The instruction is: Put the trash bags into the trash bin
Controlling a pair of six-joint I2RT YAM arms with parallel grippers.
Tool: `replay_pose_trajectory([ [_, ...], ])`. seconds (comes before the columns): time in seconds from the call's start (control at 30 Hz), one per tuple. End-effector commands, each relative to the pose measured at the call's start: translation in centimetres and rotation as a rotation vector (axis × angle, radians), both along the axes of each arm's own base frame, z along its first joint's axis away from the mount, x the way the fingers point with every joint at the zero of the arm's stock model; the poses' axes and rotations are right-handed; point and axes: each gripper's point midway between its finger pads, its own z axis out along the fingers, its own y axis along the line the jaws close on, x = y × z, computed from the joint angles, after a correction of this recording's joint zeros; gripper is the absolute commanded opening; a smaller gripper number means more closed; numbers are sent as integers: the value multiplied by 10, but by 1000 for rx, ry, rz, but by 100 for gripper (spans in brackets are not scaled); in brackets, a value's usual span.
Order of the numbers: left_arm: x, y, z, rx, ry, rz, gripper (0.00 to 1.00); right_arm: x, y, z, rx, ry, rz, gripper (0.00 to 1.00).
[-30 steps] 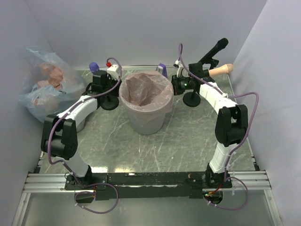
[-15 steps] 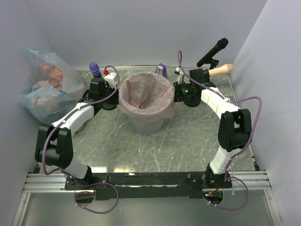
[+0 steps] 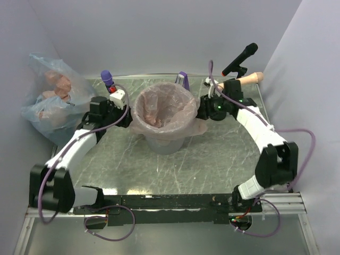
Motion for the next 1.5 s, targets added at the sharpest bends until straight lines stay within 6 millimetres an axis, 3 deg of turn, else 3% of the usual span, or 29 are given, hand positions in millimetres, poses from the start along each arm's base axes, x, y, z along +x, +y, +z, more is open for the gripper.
replay_pose_trajectory([
  [0.0,-17,18,54,120,-206,-55,62,-24,-14,55,-35,-205,66,51],
  [0.03,-27,22,62,166,-246,-92,64,-34,-17,63,-47,-238,87,52],
  [0.13,-58,25,53,259,-253,-200,69,-58,-20,64,-72,-285,152,55],
  [0.27,-107,19,35,372,-300,-451,77,-96,-20,48,-90,-391,280,63],
  [0.3,-114,17,30,372,-310,-476,94,-101,-21,40,-101,-417,303,67],
  [0.37,-116,14,30,335,-336,-456,97,-107,-22,23,-147,-471,342,78],
  [0.57,-88,-2,38,201,-376,-356,99,-94,-12,-9,-248,-605,387,80],
  [0.8,-57,-23,24,99,-338,-285,76,-60,13,-13,-251,-629,344,71],
  [0.83,-53,-24,22,91,-327,-260,72,-55,14,-15,-253,-629,329,65],
  [0.9,-48,-25,16,64,-311,-230,63,-44,15,-19,-264,-630,286,40],
  [0.97,-49,-29,12,33,-304,-236,44,-39,14,-29,-272,-614,270,19],
  [1.1,-53,-31,-11,56,-273,-261,5,-44,6,-59,-326,-581,276,0],
  [1.13,-55,-29,-18,81,-271,-268,1,-46,4,-62,-338,-582,281,0],
  [1.3,-66,-15,-42,199,-242,-300,1,-62,-2,-77,-348,-527,296,0],
  [1.43,-70,-18,-34,169,-231,-305,1,-71,-3,-76,-336,-479,292,1],
  [1.47,-71,-19,-32,164,-225,-307,2,-73,-4,-72,-339,-469,292,7],
])
